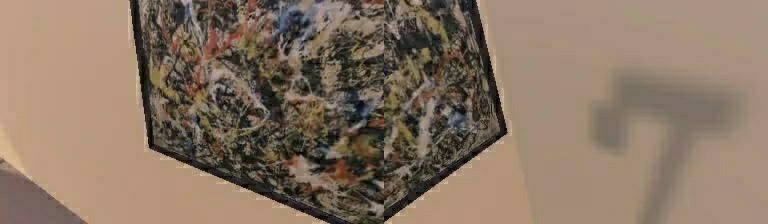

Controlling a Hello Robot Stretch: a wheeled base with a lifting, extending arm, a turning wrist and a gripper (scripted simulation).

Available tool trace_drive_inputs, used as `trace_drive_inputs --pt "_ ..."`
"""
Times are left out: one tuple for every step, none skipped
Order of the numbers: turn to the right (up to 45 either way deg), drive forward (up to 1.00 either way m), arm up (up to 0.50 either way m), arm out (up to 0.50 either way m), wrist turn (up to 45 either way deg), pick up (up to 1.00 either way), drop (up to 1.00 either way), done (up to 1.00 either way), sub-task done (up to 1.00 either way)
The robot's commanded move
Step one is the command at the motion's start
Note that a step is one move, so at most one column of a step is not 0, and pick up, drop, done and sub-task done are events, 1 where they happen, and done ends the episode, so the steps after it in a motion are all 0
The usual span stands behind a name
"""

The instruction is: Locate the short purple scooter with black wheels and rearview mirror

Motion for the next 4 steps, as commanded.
trace_drive_inputs --pt "-45.0 0.0 0.0 0.0 0.0 0.0 0.0 0.0 0.0" --pt "-45.0 0.0 0.0 0.0 0.0 0.0 0.0 0.0 0.0" --pt "0.0 1.0 0.0 0.0 0.0 0.0 0.0 0.0 0.0" --pt "-3.0 0.0 0.0 0.0 0.0 0.0 0.0 0.0 0.0"
